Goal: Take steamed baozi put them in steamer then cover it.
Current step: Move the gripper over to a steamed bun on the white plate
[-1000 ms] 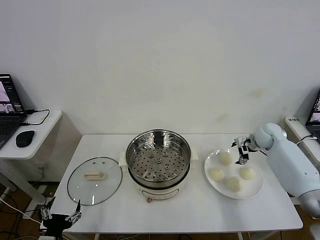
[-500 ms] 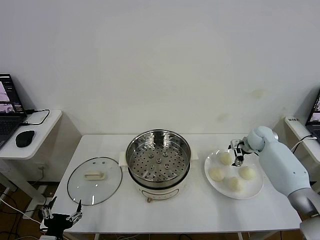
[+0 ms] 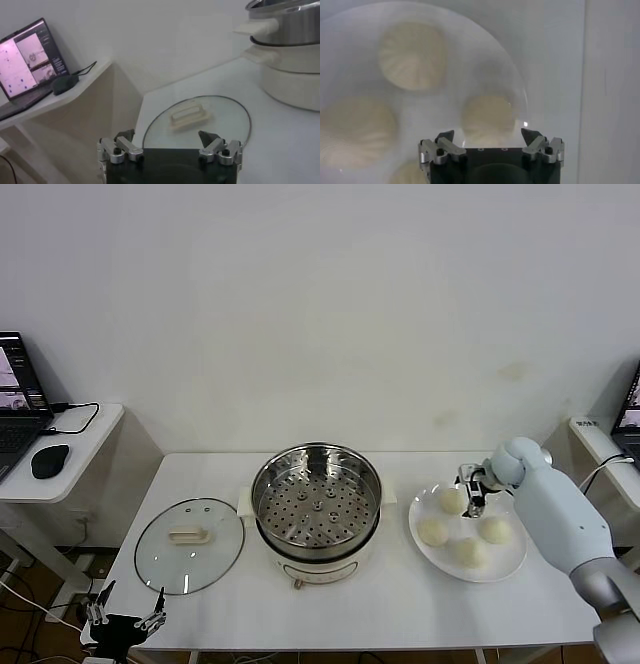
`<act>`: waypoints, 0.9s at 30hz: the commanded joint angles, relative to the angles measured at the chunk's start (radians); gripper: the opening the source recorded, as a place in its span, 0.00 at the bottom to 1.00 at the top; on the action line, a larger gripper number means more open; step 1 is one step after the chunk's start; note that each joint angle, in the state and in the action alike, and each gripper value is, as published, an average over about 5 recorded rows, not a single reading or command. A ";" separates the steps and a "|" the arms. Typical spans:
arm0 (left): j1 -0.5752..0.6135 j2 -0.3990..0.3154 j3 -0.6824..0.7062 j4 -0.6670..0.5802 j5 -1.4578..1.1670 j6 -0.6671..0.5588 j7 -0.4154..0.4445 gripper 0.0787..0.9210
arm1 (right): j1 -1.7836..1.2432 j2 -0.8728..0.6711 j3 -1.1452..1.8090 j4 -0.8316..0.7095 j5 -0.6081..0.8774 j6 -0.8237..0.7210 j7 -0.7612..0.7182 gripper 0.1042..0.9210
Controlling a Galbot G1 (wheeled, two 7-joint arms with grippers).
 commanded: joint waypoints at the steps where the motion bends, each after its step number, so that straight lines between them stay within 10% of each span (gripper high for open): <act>1: 0.000 0.000 0.000 0.000 0.000 0.000 0.000 0.88 | 0.002 0.007 -0.002 -0.014 -0.002 0.000 0.003 0.88; 27: -0.003 -0.001 0.005 0.015 0.003 -0.003 -0.003 0.88 | 0.012 0.023 0.018 -0.049 0.021 -0.013 0.008 0.62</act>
